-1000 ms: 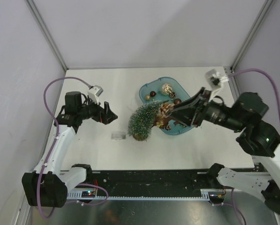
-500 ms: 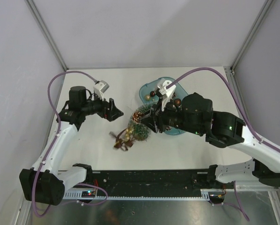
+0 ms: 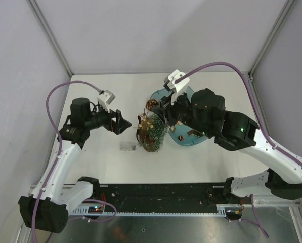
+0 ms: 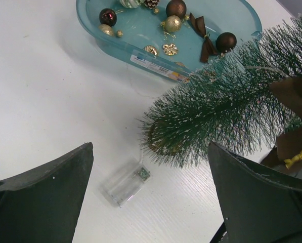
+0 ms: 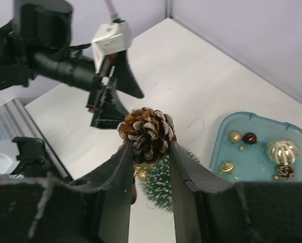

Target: Decorate the small christmas tree

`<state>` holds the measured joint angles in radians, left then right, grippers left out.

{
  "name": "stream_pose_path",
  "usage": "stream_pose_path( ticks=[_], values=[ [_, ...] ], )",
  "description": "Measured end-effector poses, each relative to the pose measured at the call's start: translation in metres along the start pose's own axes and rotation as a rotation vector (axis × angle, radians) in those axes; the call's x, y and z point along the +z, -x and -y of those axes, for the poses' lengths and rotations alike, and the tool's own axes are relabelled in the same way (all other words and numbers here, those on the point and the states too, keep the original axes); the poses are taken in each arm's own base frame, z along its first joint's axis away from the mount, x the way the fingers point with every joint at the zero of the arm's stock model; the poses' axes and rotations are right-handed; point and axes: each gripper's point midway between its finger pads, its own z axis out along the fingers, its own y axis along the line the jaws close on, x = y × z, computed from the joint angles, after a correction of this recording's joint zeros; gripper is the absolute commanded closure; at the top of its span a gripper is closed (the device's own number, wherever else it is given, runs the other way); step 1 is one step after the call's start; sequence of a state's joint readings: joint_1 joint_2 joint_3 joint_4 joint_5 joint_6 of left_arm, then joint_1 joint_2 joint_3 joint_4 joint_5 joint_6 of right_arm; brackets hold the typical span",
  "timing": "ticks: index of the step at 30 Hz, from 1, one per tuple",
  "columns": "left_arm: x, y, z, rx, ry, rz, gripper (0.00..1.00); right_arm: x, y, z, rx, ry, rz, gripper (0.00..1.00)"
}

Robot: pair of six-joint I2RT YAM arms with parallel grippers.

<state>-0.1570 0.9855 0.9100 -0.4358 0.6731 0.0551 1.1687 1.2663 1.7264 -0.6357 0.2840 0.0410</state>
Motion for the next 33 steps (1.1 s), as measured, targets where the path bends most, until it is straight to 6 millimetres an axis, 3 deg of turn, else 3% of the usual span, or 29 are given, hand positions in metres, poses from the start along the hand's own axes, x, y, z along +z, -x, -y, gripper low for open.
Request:
stream_pose_path(
  ticks=[9, 13, 23, 28, 33],
  values=[
    [-0.026, 0.008, -0.022, 0.049, 0.125, 0.053, 0.0, 0.019, -0.007, 0.035, -0.042, -0.117, -0.033, 0.65],
    [-0.034, 0.011, -0.019, 0.078, 0.118, 0.037, 0.0, 0.024, -0.014, 0.048, -0.054, -0.152, -0.061, 0.64],
    [-0.049, 0.062, 0.051, 0.123, -0.237, 0.096, 0.0, 0.026, -0.022, 0.078, -0.037, -0.191, -0.087, 0.62],
    [-0.043, 0.056, 0.072, 0.096, -0.36, 0.062, 0.0, 0.021, -0.033, 0.089, -0.019, -0.183, -0.106, 0.6],
    [-0.034, 0.039, 0.107, 0.103, -0.489, -0.002, 0.0, 0.006, -0.038, 0.102, 0.036, -0.15, -0.098, 0.58]
  ],
)
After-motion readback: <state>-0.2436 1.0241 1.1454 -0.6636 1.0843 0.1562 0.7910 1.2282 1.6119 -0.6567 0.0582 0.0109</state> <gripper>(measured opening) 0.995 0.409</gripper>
